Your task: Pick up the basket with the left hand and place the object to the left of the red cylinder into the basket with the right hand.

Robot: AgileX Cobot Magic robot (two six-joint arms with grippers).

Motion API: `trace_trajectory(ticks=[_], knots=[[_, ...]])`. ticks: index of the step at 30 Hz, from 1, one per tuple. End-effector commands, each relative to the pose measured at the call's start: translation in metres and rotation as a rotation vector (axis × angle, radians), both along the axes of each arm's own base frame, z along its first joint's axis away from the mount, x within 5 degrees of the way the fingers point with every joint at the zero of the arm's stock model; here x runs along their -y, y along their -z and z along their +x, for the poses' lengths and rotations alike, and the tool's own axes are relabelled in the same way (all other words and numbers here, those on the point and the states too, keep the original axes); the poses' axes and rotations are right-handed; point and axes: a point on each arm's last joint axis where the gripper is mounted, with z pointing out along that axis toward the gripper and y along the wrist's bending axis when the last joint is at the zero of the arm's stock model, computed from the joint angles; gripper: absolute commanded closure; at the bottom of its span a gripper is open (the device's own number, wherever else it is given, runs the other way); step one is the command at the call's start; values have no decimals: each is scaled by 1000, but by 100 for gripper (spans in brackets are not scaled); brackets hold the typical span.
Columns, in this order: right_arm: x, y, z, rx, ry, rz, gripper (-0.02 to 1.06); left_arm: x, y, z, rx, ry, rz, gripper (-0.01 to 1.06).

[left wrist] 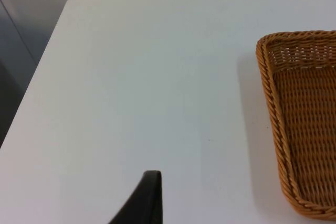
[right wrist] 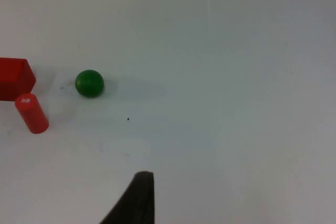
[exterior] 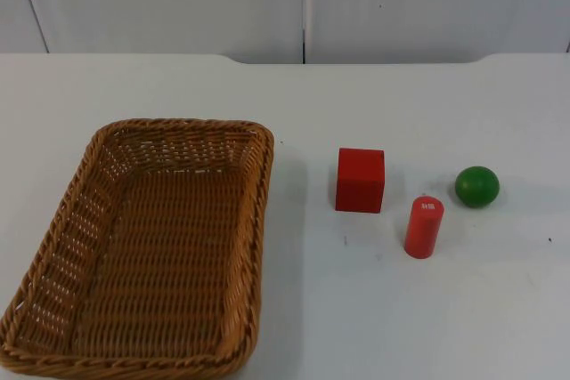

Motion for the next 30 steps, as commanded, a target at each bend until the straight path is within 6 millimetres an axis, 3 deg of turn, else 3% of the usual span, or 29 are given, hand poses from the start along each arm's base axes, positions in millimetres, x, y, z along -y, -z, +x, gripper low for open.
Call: trace_trajectory(ticks=[1,11,18,30], knots=[[0,0,0,9,9,-6,-1,0,1,0,-3,-6,-1,0],[0,0,0,9,9,-6,-1,-1,-7,4,-1,-6,-1,0],[0,0,0,9,9,-6,-1,0,-19,20,7,0,-9,0],[0,0,0,9,9,-6,-1,0,-19,45,-89,9,-37,0]])
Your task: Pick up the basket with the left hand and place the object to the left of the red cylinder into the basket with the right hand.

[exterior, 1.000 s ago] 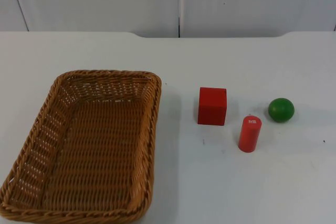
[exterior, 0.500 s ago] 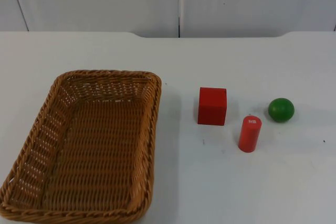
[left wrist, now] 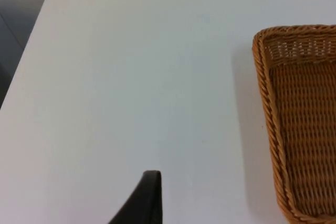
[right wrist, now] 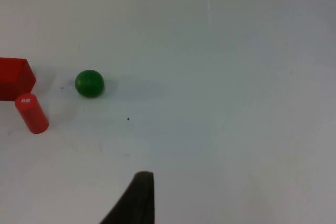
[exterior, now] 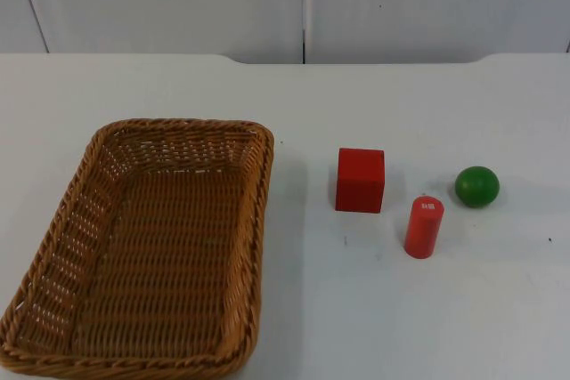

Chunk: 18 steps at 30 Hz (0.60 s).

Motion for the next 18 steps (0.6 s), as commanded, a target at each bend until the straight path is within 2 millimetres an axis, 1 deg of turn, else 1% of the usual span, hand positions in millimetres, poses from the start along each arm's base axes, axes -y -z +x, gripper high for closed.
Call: trace_trajectory(ticks=[1,8,12,13,15,18], knots=[[0,0,0,9,9,-6,-1,1,-2,4,11,2,-23,0],[0,0,0,9,9,-6,-1,6,-9,15,29,25,-96,0],[0,0,0,9,9,-6,-1,7,-25,31,7,35,-113,0],[0,0,0,9,9,-6,-1,7,-25,31,7,35,-113,0],[0,0,0,9,9,-6,-1,7,-33,39,-3,43,-119,0],[0,0,0,9,9,-6,-1,8,-37,50,-28,56,-124,0]])
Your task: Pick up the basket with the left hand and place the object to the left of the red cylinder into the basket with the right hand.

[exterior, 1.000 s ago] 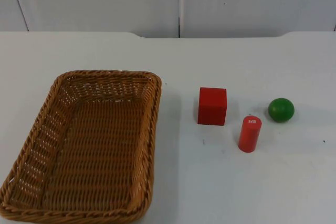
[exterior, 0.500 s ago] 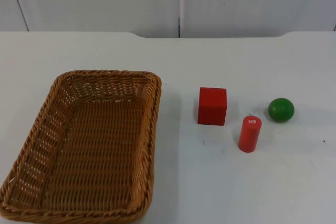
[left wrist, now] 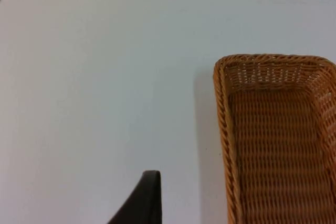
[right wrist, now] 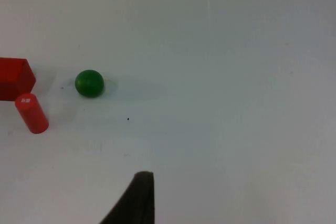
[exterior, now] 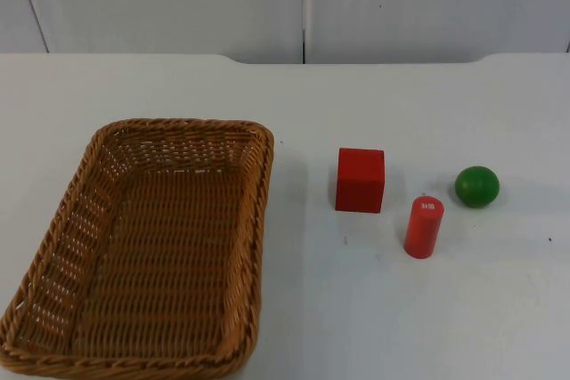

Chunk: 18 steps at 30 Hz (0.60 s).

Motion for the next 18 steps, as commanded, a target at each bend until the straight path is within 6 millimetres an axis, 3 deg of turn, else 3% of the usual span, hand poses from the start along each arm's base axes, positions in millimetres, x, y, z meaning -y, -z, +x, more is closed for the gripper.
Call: trace_trajectory(ticks=[1,11,18], knots=[[0,0,0,9,9,-6,-1,2,-6,10,-8,18,-19,0],[0,-2,0,21,8,-6,-1,6,5,52,-145,76,-66,0],[0,-18,6,43,5,-5,-1,6,13,63,-193,84,-68,0]])
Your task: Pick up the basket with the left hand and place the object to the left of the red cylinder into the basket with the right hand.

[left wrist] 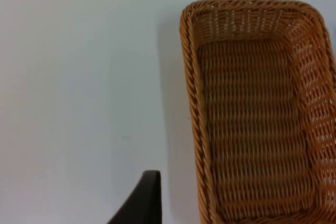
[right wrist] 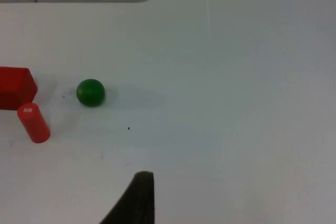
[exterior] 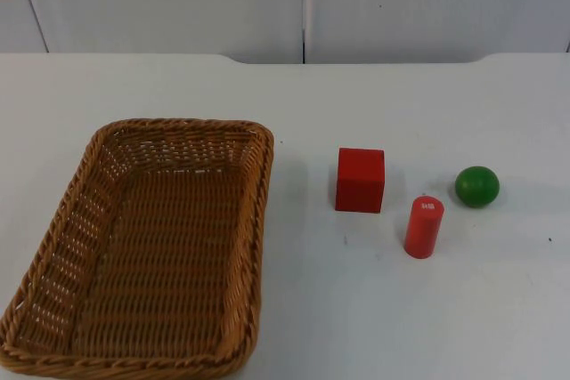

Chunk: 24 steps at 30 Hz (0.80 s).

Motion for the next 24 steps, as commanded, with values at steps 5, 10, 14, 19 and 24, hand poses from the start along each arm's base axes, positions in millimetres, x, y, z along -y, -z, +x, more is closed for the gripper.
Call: trace_trajectory(ticks=[5,10,14,19,24], knots=[[-1,-30,23,10,2,-8,-1,0,-2,3,17,4,-6,0],[-2,-46,47,-31,-2,-10,-1,0,-2,3,15,4,-7,0],[-4,-57,68,-65,-6,-9,-1,0,-2,3,16,6,-5,0],[-5,-67,94,-90,-9,-11,-1,0,0,6,6,18,5,0],[-6,-72,117,-133,-11,-11,-1,0,9,16,-47,19,4,0]])
